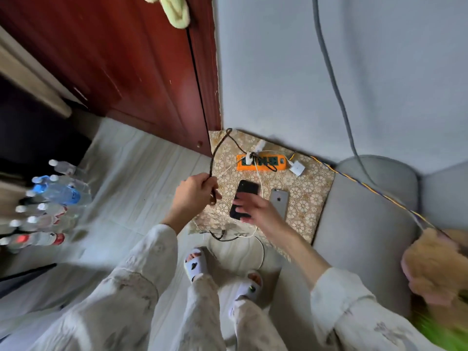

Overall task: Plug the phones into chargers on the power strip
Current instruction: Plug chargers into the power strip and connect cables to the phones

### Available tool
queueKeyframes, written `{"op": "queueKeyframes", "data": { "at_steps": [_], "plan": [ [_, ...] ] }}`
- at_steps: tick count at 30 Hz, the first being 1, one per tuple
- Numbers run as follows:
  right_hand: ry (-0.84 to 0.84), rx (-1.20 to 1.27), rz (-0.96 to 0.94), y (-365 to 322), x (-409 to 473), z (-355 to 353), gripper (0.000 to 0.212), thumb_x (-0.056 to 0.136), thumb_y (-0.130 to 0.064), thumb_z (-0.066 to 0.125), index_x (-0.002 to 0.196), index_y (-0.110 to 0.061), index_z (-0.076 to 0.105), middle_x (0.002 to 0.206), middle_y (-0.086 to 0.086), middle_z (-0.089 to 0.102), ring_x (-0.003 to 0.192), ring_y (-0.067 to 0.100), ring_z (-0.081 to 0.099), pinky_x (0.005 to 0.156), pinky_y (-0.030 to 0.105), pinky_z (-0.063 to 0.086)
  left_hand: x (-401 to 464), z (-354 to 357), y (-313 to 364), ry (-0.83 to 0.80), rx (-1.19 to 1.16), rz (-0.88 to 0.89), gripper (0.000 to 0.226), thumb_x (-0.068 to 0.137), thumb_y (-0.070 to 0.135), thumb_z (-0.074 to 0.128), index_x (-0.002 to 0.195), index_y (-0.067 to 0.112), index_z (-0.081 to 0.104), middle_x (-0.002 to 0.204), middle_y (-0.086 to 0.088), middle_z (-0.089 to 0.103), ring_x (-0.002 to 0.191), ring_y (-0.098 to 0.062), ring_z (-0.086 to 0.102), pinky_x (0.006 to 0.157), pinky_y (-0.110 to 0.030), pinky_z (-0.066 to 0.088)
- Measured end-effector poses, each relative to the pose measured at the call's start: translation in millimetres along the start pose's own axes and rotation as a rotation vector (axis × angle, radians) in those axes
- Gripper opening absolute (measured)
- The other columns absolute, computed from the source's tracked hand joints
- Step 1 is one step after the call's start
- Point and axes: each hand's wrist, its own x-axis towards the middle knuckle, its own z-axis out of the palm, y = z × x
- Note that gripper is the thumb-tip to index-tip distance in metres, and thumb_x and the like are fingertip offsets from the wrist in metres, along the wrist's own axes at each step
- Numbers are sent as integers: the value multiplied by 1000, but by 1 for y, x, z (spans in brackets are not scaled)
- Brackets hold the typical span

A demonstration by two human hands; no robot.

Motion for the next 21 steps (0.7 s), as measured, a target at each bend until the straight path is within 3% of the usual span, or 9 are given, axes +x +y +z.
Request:
{"op": "queueKeyframes", "data": {
  "at_steps": [2,5,9,12,15,18,21],
  "plan": [
    [-83,-206,-19,-6,-8,6,44,94,-13,48,137,-15,40,137,3,51,118,15,51,95,30,47,-6,-9,26,11,-68,11,30,90,18,46,62,18,57,53,8,68,62,-22,71,75,-42,58],
    [-134,-360,-66,-19,-14,17,53,92,-26,51,141,-22,33,147,1,39,130,17,41,108,42,37,-12,-23,57,16,-147,16,29,92,17,46,66,17,58,59,5,70,69,-28,71,76,-45,58],
    [-67,-431,-165,-36,-10,36,49,90,-27,50,135,-12,40,141,6,46,124,20,48,103,41,42,-19,-40,79,14,-203,27,29,94,19,46,69,13,60,71,-7,72,74,-34,71,76,-44,58],
    [20,-445,-237,-43,-1,50,27,91,-22,50,112,-7,57,111,12,65,97,20,61,86,33,48,-20,-52,78,26,-265,43,28,94,19,46,72,12,61,64,-1,72,70,-30,70,68,-36,60],
    [138,-452,-278,-45,6,57,28,93,-21,47,96,2,63,92,21,69,87,33,64,84,45,51,-20,-60,69,-19,-362,52,29,96,21,43,78,11,63,62,4,72,61,-17,70,61,-25,59],
    [179,-304,-236,-47,2,63,25,94,-16,46,94,0,65,96,19,69,92,28,66,90,47,51,-14,-64,47,-6,-411,20,28,98,15,33,98,8,60,80,0,71,68,-14,67,66,-25,57],
    [198,-206,-251,-56,-8,62,21,94,-11,47,95,2,64,99,27,66,91,35,64,87,50,49,-9,-60,15,-79,-200,-37,42,88,-9,29,120,5,52,110,-9,64,93,-17,58,83,-29,48]
  ]
}}
